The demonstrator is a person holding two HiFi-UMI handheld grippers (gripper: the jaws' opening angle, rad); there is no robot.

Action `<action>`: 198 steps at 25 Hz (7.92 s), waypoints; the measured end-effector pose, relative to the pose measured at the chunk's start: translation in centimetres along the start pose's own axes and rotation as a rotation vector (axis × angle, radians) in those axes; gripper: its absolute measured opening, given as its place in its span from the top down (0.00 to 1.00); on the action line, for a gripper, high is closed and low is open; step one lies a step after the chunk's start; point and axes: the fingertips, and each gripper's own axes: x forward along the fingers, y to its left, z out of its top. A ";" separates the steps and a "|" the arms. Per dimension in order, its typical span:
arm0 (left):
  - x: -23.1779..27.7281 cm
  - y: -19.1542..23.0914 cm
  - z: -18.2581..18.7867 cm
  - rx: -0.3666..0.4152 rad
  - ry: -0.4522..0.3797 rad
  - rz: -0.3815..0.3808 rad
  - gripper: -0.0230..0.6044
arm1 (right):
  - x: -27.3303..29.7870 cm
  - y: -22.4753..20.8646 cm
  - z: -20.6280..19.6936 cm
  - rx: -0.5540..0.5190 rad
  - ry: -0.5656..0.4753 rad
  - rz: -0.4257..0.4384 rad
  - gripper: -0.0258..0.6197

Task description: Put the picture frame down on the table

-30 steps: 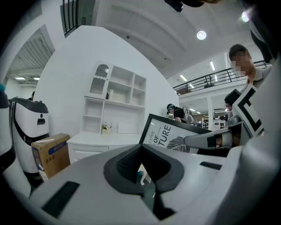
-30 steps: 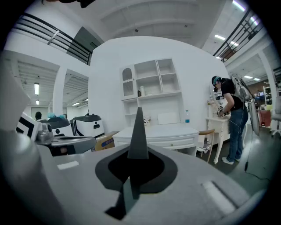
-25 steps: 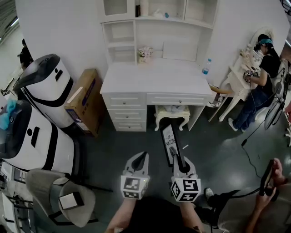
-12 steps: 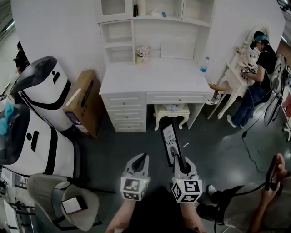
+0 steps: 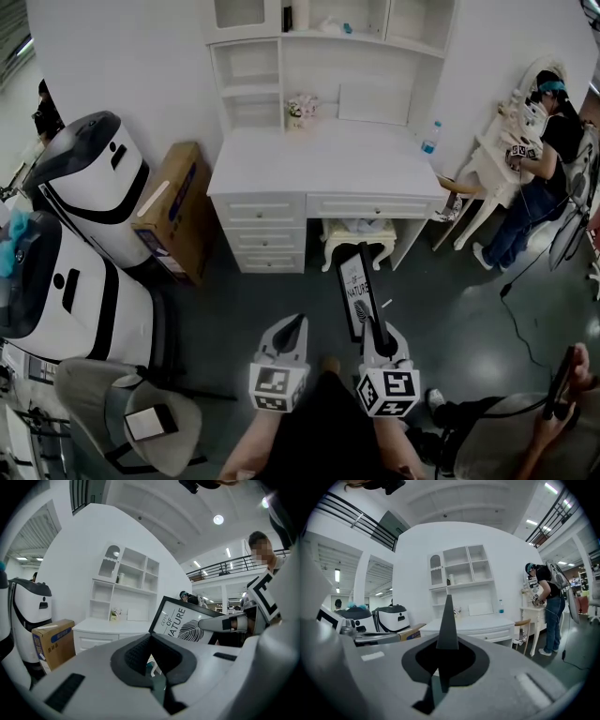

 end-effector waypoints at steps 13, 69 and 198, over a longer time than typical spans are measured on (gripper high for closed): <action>9.2 2.1 2.0 0.003 -0.006 0.027 0.95 | 8.1 -4.6 2.7 -0.005 0.001 0.024 0.94; 33.1 16.7 6.5 -0.007 0.027 0.142 0.95 | 37.0 -10.3 7.6 0.039 0.063 0.130 0.94; 43.7 28.3 0.2 -0.122 0.248 0.182 0.95 | 55.7 -10.8 -9.0 1.485 0.572 -0.225 0.31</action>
